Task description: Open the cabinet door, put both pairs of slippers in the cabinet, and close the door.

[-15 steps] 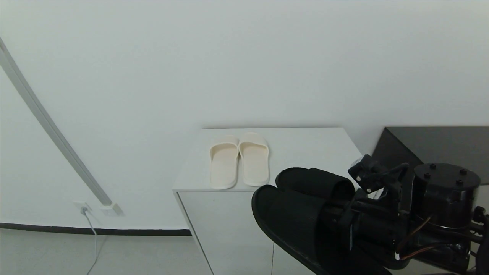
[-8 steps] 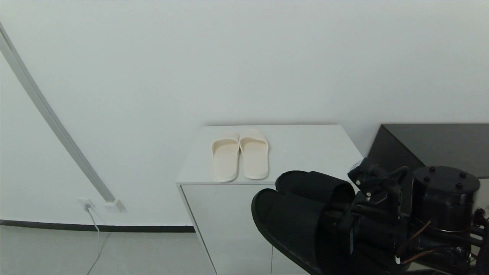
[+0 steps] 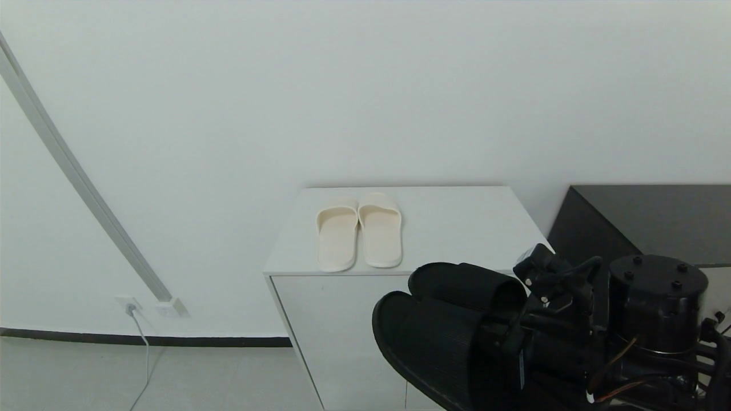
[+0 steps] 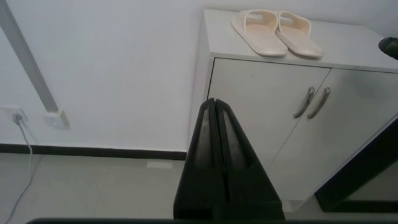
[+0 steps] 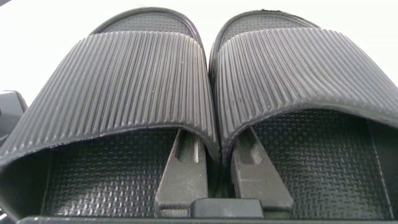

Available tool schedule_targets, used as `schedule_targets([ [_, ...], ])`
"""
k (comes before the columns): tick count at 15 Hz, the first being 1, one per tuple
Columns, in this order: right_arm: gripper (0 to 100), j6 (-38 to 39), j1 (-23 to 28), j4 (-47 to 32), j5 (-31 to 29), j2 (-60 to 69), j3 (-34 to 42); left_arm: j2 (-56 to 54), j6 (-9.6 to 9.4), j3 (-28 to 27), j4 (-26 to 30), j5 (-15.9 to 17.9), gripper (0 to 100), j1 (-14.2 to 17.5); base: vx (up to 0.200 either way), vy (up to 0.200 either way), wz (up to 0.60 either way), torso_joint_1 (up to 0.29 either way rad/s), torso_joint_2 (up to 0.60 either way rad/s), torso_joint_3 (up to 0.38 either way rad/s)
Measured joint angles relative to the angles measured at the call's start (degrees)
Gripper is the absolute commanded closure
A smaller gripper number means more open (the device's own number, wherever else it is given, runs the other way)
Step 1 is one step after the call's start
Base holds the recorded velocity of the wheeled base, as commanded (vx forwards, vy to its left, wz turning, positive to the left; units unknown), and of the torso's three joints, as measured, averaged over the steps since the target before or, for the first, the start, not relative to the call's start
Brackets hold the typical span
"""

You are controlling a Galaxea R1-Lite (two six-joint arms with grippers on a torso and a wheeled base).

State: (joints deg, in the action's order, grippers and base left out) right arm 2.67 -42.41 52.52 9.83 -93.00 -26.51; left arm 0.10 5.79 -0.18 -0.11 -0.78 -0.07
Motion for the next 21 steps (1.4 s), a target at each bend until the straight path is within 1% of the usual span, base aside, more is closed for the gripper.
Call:
schedule_targets([
  [10,100,-0.02,-0.63,0.17,0.07,0.00,0.78,0.00,-0.24,0.11,0.04,-0.04,100,-0.02,0.000,0.000,0.00,-0.162,0.37,0.202],
  [11,100,-0.02,-0.63,0.26,0.10,-0.10,0.78,0.00,-0.24,0.11,0.04,-0.01,0,-0.02,0.000,0.000,0.00,-0.212,0.49,0.276],
  [21,100,-0.02,-0.72,0.28,-0.11,-0.22,1.18,0.00,-0.18,0.00,0.06,0.07,0,-0.02,0.000,0.000,0.00,-0.214,0.53,0.319],
])
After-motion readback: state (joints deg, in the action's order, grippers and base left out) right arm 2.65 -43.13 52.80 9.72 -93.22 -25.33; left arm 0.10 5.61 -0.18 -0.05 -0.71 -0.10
